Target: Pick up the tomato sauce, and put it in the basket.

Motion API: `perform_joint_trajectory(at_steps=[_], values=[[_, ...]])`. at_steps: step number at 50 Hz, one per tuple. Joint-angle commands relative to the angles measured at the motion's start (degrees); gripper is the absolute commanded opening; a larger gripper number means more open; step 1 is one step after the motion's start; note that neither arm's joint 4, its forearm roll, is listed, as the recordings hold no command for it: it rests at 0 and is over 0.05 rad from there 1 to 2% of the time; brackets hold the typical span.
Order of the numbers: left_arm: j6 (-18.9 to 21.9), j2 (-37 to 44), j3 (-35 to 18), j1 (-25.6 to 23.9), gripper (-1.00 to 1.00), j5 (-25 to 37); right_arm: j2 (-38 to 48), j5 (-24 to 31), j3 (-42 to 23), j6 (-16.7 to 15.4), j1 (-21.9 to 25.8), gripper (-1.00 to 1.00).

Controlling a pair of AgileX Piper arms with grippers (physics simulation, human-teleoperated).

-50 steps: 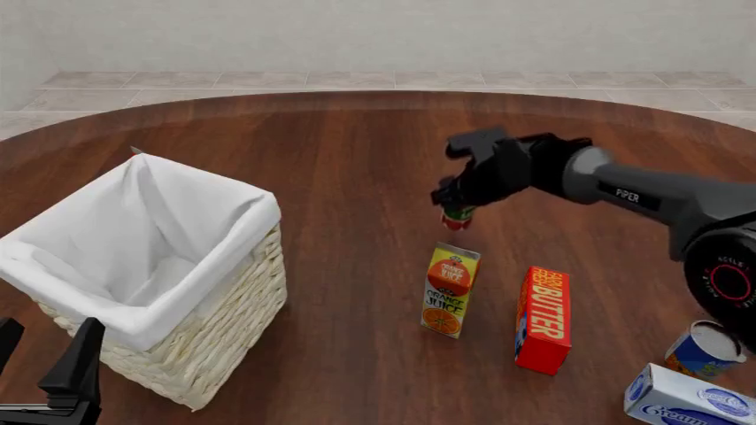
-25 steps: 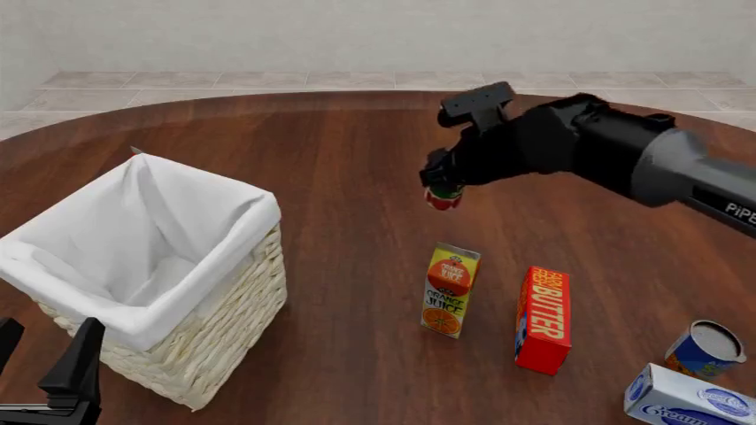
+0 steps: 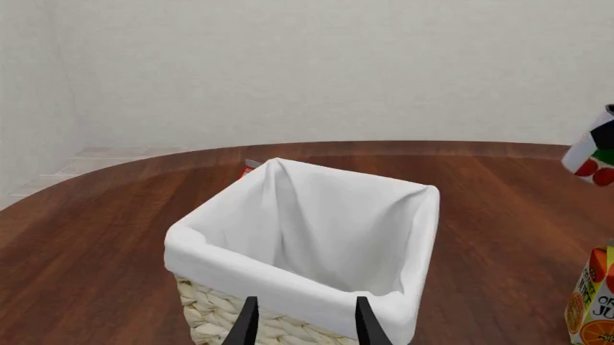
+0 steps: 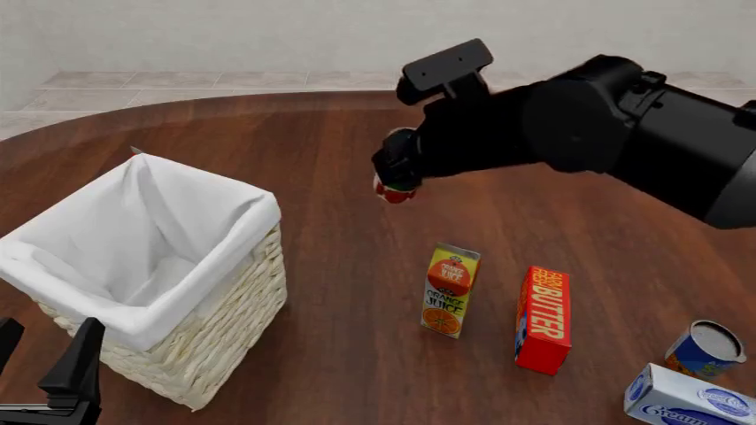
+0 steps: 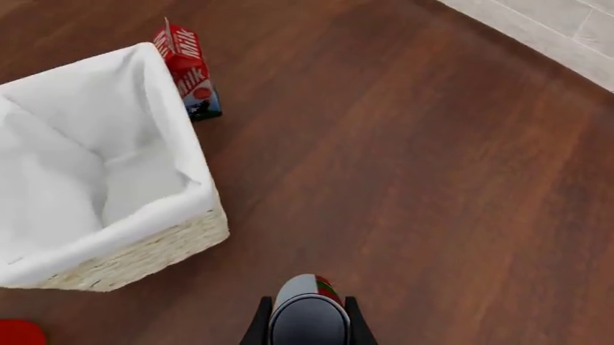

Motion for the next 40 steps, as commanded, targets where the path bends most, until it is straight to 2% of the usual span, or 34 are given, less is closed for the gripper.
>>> perform_joint_trajectory(at_steps=[1,12,28,40], values=[[0.00,0.00,0.00,0.00,1.00,0.00,-2.58,2.15,-1.98,2.15,6.01,-1.00],[0.00,0.00,0.00,0.00,1.00,0.00,-4.16,3.71,-3.55,2.78,10.43,-1.00],[0.00,0.00,0.00,0.00,1.00,0.00,-4.42,4.08,-2.16,3.28,15.04,-1.00],[0.00,0.00,0.00,0.00,1.00,0.00,-2.72,5.88,-4.88,3.21,18.77,-1.00]])
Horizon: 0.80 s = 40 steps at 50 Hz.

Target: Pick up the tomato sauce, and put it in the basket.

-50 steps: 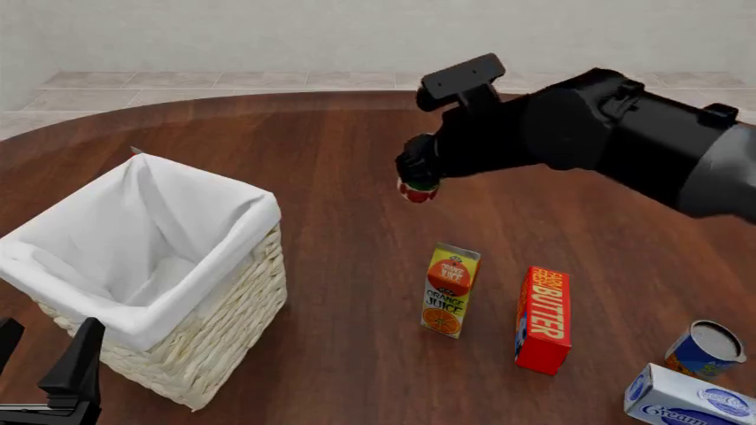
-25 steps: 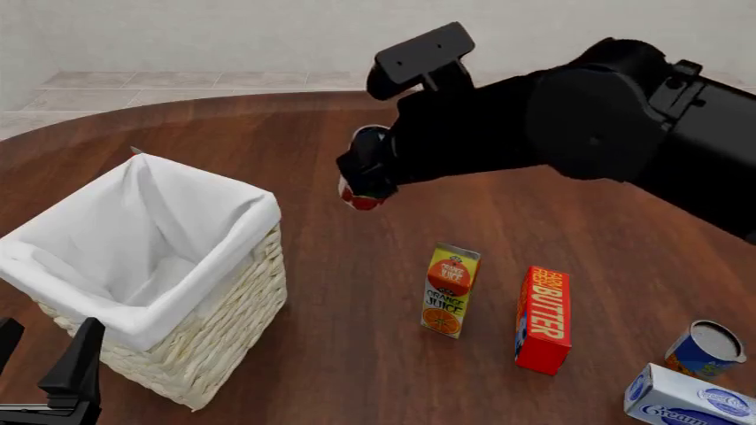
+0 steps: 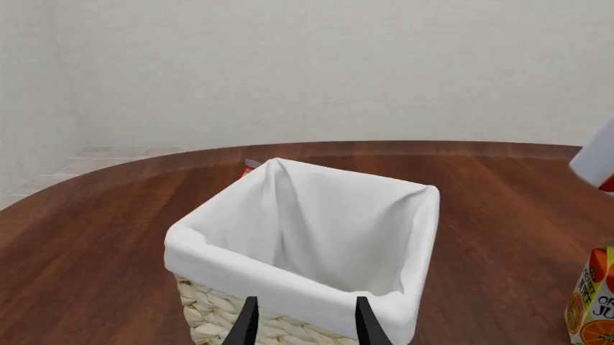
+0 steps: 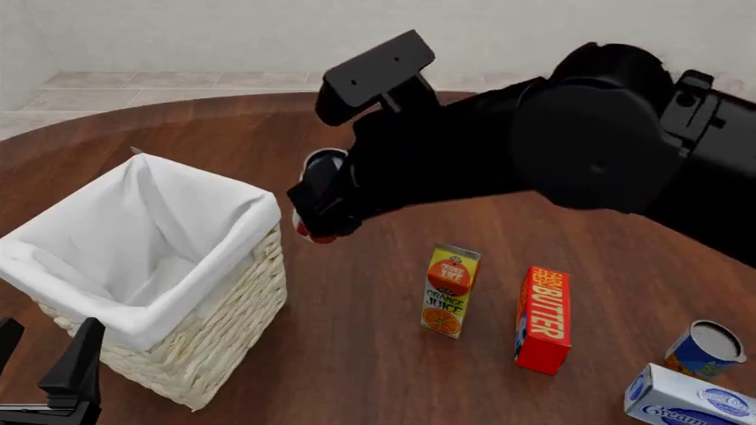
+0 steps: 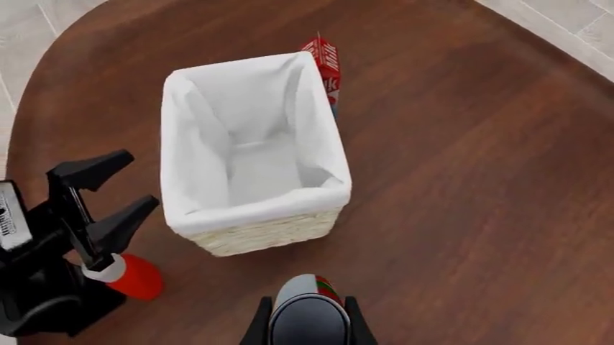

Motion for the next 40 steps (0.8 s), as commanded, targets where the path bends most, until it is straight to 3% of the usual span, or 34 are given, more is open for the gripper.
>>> perform_joint_trajectory(at_steps=[1,22,40], values=[[0.00,0.00,0.00,0.00,1.00,0.00,1.02,1.39,-2.23,1.43,3.77,-1.00],[0.00,0.00,0.00,0.00,1.00,0.00,3.42,1.67,-5.01,2.19,7.74,-1.00],[0.00,0.00,0.00,0.00,1.00,0.00,6.69,3.44,-10.62,2.01,7.96,-1.00]])
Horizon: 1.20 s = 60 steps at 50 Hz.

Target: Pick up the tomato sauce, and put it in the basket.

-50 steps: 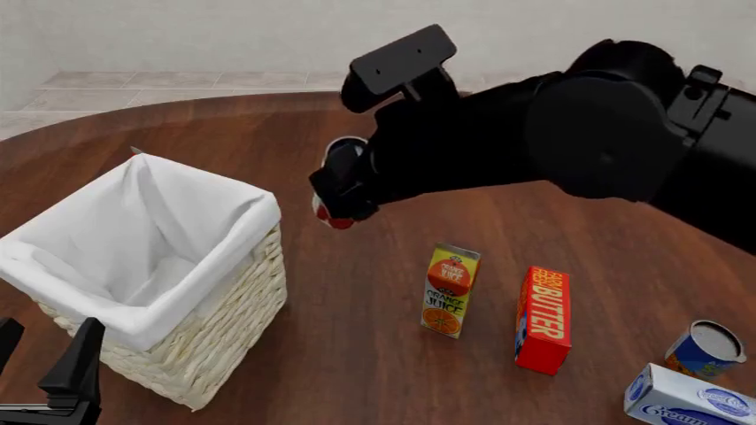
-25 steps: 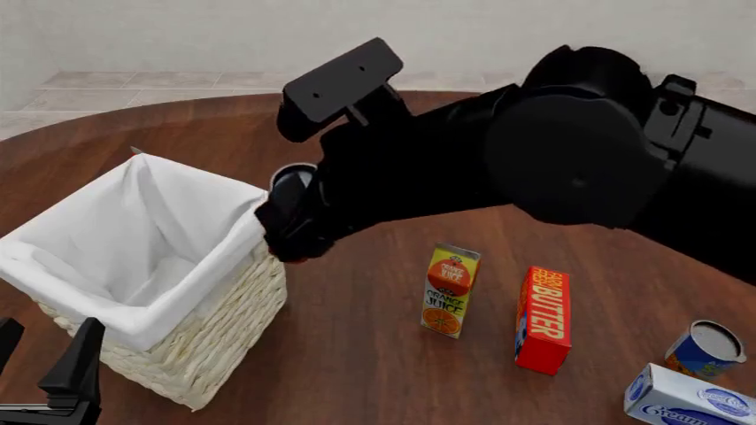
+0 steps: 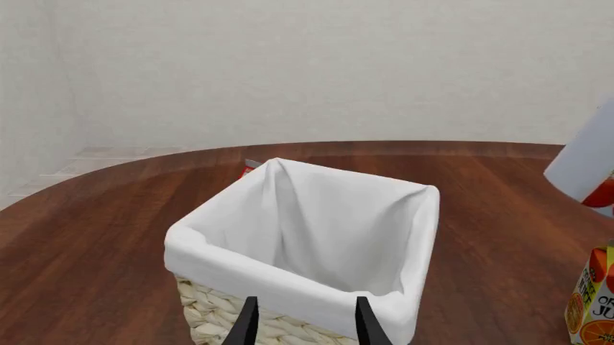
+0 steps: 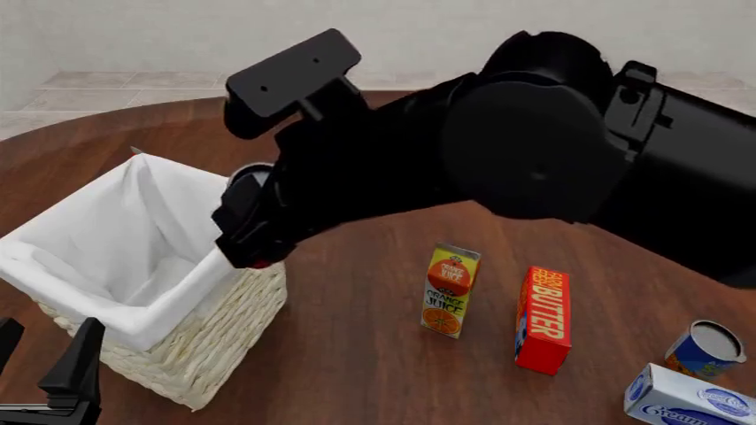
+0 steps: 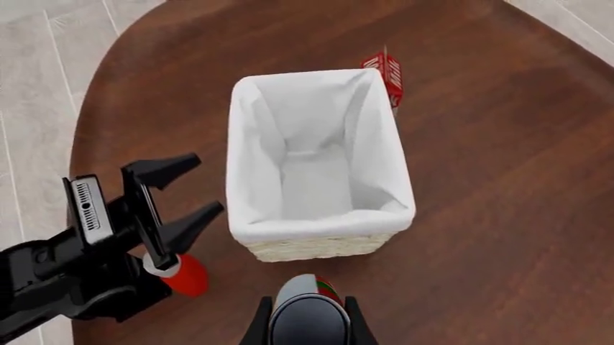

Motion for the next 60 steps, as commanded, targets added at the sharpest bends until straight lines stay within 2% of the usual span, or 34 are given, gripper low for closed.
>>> perform_joint_trajectory(at_steps=[1,21,60], values=[[0.00,0.00,0.00,0.00,1.00,0.00,2.33,0.77,-3.79,1.16,0.70,-1.00],[0.00,0.00,0.00,0.00,1.00,0.00,9.57,2.72,-12.68,1.16,1.45,-1.00],[0.00,0.00,0.00,0.00,1.00,0.00,25.79,10.76,-35.66,0.12,0.72,-1.00]])
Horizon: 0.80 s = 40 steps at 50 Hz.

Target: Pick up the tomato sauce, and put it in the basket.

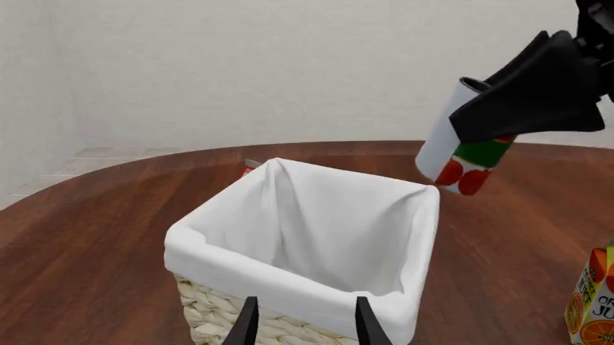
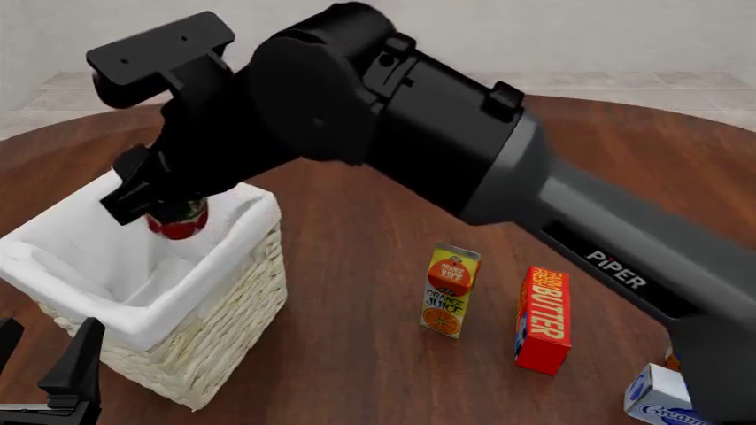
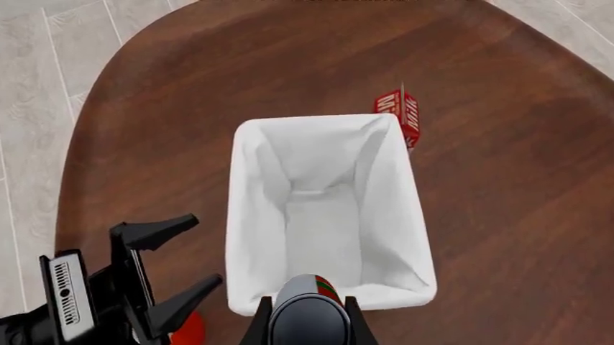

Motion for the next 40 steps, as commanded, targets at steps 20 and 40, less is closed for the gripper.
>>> perform_joint_trajectory(at_steps=[20,40], values=[[0.00,0.00,0.00,0.00,1.00,0.00,13.40,7.55,-19.91,0.21,-1.48,-1.00],[0.00,0.00,0.00,0.00,1.00,0.00,25.64,16.35,-40.16,0.27,-1.22,-1.00]])
